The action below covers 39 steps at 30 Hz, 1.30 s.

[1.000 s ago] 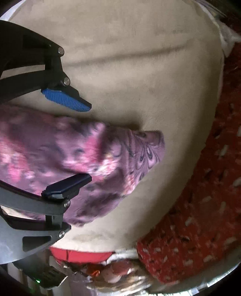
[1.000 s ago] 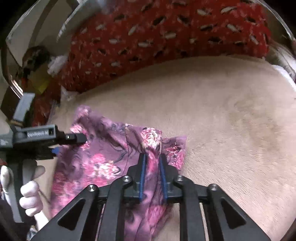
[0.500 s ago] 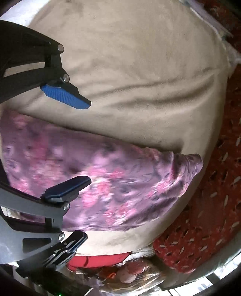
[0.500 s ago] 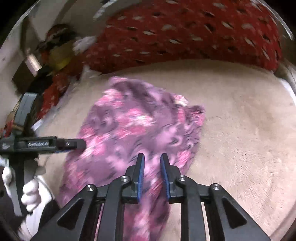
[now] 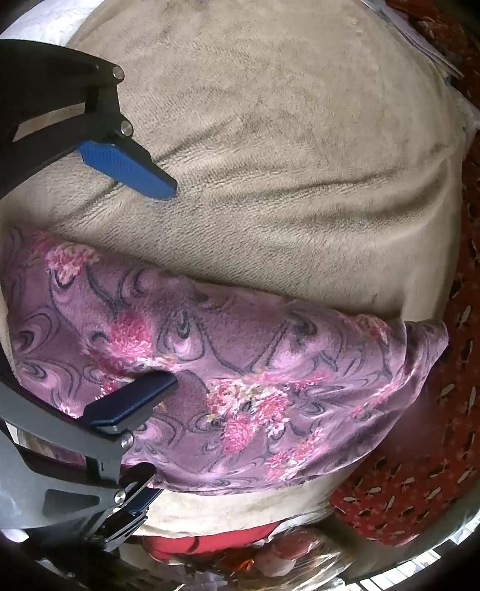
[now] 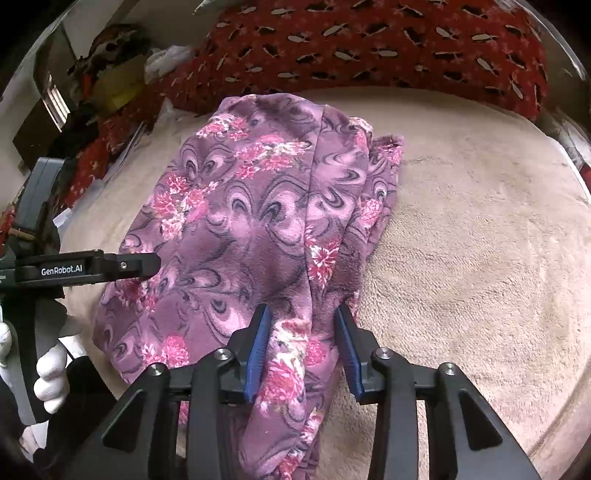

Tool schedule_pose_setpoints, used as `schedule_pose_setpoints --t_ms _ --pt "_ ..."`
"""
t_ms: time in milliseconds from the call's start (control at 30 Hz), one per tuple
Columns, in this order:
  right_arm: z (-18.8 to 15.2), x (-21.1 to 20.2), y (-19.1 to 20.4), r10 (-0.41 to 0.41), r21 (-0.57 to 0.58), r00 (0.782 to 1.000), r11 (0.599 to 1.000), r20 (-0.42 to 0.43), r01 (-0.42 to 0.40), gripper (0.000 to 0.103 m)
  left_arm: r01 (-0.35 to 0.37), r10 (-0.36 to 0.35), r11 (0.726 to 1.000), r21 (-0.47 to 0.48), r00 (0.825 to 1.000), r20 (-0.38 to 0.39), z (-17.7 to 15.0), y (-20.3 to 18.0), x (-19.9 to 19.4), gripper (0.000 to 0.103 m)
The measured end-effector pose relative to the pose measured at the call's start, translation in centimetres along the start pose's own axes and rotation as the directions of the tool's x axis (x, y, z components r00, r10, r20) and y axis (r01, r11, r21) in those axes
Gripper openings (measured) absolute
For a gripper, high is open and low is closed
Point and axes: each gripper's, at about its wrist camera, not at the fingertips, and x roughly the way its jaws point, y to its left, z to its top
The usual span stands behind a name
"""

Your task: Fold small clothes

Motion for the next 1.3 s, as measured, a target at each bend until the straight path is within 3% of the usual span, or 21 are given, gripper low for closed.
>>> schedule_pose_setpoints --t_ms 567,600,633,700,800,900,1000,1067,1100,1167,1200,1300 --pt "-0.5 0.2 1.5 -0.067 0.02 0.996 0.998 0.066 0.066 0.051 0.075 -0.075 0.997 0.008 0.997 -0.034 1.1 -0.1 0.9 0.103" --pt "-0.5 0.2 1.5 -0.068 0.033 0.996 0.997 0.065 0.066 0.056 0.091 -0.09 0.996 0.004 0.995 -0.034 1.2 0.1 0.9 0.103" --pt "-0.5 0.1 1.3 -0.077 0.058 0.995 0.996 0.056 0.074 0.074 0.119 -0.119 0.993 -0.011 0.993 -0.026 1.3 0.6 0.7 0.103" --pt "-0.3 0.2 0.2 -0.107 0.151 0.994 0.983 -0.004 0.106 0.086 0.163 -0.164 0.985 -0.055 0.986 -0.013 1.5 1.5 0.2 0.103" --pt "1.4 -0.7 -2.1 -0.082 0.26 0.996 0.962 -0.025 0.086 0.083 0.213 -0.212 0.971 -0.108 0.977 0.013 3.2 2.7 -1.1 0.103" --pt "4.2 -2.3 -4.1 -0.124 0.331 0.99 0.939 0.067 0.095 0.082 0.166 -0.163 0.983 -0.076 0.985 0.049 5.8 2.1 -2.2 0.103" --pt "7.1 -1.7 -5.0 -0.056 0.373 0.995 0.928 0.087 0.019 0.07 0.152 -0.148 0.987 -0.057 0.987 0.066 8.1 0.7 -2.5 0.103" --pt "8.6 -0.2 -4.6 -0.006 0.37 0.997 0.929 0.081 -0.024 0.068 0.137 -0.134 0.989 -0.049 0.989 0.07 8.9 -0.3 -2.0 0.103" --pt "9.2 0.8 -4.4 0.005 0.363 0.998 0.931 0.067 -0.029 0.068 0.125 -0.122 0.991 -0.047 0.99 0.067 9.3 -0.7 -1.6 0.103" --pt "9.9 3.0 -4.2 0.008 0.356 0.999 0.934 0.032 -0.019 0.056 0.104 -0.102 0.994 -0.045 0.994 0.037 9.8 -1.3 -0.1 0.103" --pt "10.0 4.0 -4.0 0.023 0.351 1.0 0.936 0.019 -0.028 0.037 0.087 -0.087 0.995 -0.044 0.996 0.012 10.1 -1.6 0.7 0.103" --pt "10.6 3.4 -3.5 0.032 0.284 0.996 0.957 0.082 -0.054 0.005 0.074 -0.073 0.997 -0.037 0.997 0.021 10.5 -1.7 0.8 0.103"
